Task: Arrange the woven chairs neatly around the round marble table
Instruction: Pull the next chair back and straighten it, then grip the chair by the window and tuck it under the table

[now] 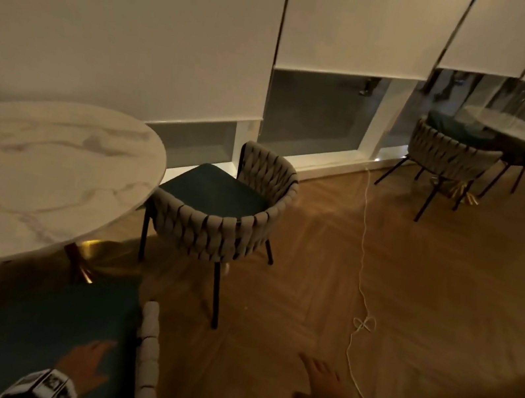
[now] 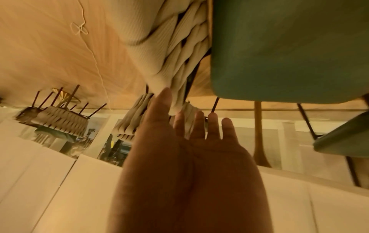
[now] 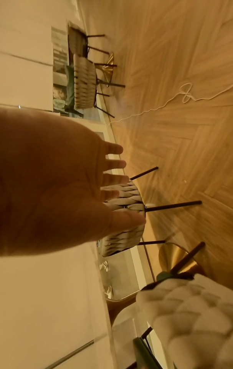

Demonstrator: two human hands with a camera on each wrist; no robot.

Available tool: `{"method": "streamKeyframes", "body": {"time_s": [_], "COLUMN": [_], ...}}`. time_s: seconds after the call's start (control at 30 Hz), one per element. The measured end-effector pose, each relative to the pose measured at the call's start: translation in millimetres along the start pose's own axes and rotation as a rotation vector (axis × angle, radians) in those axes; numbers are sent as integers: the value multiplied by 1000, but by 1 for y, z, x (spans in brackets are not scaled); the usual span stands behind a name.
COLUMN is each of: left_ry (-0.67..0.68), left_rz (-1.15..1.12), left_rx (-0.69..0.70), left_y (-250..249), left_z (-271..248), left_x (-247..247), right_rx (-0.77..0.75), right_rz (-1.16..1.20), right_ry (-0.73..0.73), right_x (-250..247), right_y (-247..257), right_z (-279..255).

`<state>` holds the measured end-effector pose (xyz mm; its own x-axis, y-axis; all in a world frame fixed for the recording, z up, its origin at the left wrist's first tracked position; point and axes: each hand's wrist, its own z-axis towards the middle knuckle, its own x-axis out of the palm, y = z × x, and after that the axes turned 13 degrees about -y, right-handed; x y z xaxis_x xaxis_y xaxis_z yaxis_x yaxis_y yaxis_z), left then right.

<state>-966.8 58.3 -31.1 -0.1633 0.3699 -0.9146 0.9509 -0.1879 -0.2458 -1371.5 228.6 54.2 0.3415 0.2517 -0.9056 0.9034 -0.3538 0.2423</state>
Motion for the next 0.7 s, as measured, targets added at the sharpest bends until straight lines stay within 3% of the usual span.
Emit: {"method": "streamKeyframes", "body": {"time_s": [0.2, 0.3, 0.53, 0.7], "left_ry": [-197, -287, -274, -141], "left_rz": [-117, 20, 269, 427], "left_rx": [78, 143, 97, 10], "left_y": [-100, -139, -179, -173], "left_z": [98, 177, 321, 378], "left_x": [-46, -67, -104, -113], "right_rx": [-113, -197, -464, -615], "right_rz": [-23, -58, -56, -69], "right_ry": [-16, -10, -65, 57], "right_x": [-55, -77, -100, -72], "right_y": [-8, 3, 74, 130], "right_z": [127, 204, 358, 439]}}
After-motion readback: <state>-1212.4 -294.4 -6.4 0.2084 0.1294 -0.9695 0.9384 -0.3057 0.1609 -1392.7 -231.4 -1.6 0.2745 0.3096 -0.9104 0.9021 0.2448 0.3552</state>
